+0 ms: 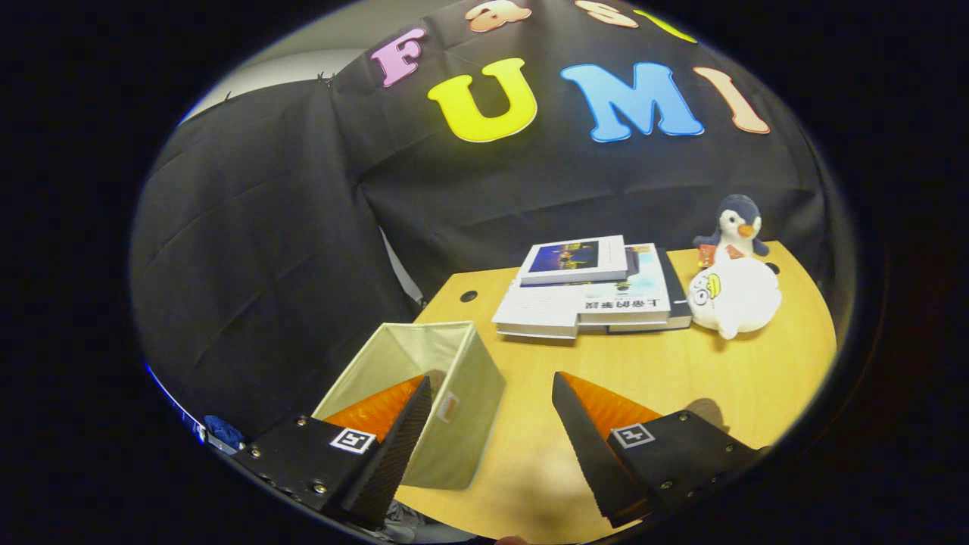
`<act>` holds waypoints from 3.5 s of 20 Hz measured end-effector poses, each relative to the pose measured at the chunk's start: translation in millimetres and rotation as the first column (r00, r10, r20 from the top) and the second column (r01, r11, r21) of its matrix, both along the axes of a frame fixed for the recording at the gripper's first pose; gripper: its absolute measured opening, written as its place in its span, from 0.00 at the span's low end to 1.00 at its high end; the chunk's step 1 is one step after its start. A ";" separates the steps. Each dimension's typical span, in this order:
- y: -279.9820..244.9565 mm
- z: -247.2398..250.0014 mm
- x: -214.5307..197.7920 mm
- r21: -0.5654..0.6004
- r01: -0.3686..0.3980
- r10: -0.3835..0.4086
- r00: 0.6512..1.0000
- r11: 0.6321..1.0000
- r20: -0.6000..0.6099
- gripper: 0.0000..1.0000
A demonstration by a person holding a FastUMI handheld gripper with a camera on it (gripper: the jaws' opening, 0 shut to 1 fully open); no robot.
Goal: Open the storage box then place both shoes into the box .Put the left shoe in first, then the right shoe, with the right side of both shoes facing outward in a uniform manner.
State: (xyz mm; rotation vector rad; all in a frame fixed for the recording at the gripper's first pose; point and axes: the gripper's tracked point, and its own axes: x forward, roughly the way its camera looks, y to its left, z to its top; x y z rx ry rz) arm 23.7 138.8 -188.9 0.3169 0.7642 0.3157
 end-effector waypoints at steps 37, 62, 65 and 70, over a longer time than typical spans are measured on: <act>-208.9 -173.4 -116.9 -0.367 0.006 -0.131 0.940 0.930 -0.316 0.96; -185.2 -150.4 -91.0 -0.198 0.228 -0.292 0.860 0.953 -0.418 0.02; -170.7 -133.5 -81.0 -0.180 0.249 -0.302 0.864 0.952 -0.402 0.02; -142.1 -105.9 -67.1 -0.169 0.260 -0.306 0.879 0.951 -0.367 0.02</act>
